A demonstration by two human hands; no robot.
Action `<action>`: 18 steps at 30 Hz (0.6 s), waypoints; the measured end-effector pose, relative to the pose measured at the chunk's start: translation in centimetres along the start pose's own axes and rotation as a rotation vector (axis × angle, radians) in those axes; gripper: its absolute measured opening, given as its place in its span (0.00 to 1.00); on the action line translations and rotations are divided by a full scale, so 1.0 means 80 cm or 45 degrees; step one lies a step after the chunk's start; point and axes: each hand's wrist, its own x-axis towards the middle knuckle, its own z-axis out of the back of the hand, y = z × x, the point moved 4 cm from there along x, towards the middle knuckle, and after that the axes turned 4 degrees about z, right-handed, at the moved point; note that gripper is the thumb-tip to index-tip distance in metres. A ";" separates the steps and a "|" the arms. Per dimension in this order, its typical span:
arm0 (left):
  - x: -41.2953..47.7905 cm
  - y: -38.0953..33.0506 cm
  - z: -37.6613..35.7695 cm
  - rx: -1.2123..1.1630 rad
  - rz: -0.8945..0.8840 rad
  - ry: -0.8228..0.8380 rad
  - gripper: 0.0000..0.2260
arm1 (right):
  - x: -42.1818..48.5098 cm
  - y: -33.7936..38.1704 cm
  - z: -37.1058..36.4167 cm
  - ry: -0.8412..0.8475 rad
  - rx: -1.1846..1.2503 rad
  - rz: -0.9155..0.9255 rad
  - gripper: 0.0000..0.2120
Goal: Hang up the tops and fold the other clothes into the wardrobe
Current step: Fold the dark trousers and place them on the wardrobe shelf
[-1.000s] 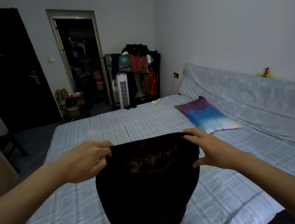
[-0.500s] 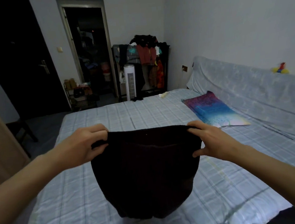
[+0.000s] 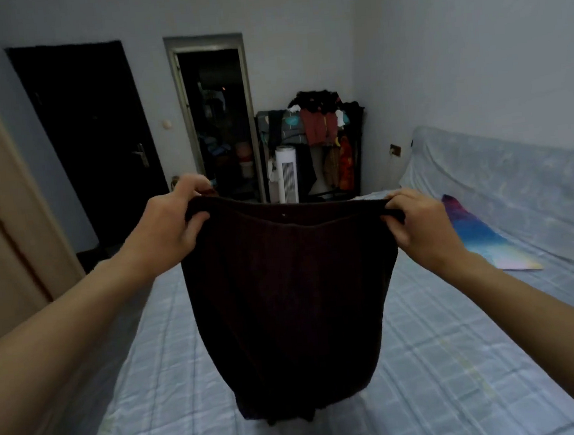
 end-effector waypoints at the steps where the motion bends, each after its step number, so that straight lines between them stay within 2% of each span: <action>1: 0.017 -0.005 0.013 0.025 0.011 -0.081 0.19 | 0.019 -0.004 0.012 -0.079 0.029 0.008 0.07; 4: 0.069 -0.027 0.052 0.071 -0.002 -0.259 0.14 | 0.074 -0.015 0.047 -0.278 0.132 -0.030 0.10; 7: 0.116 -0.047 0.080 0.100 0.011 -0.387 0.11 | 0.130 -0.023 0.074 -0.384 0.161 -0.028 0.09; 13: 0.186 -0.094 0.120 0.135 0.043 -0.645 0.09 | 0.213 -0.042 0.116 -0.576 0.206 0.005 0.06; 18: 0.217 -0.126 0.162 0.287 0.046 -0.793 0.09 | 0.260 -0.049 0.157 -0.712 0.285 0.071 0.04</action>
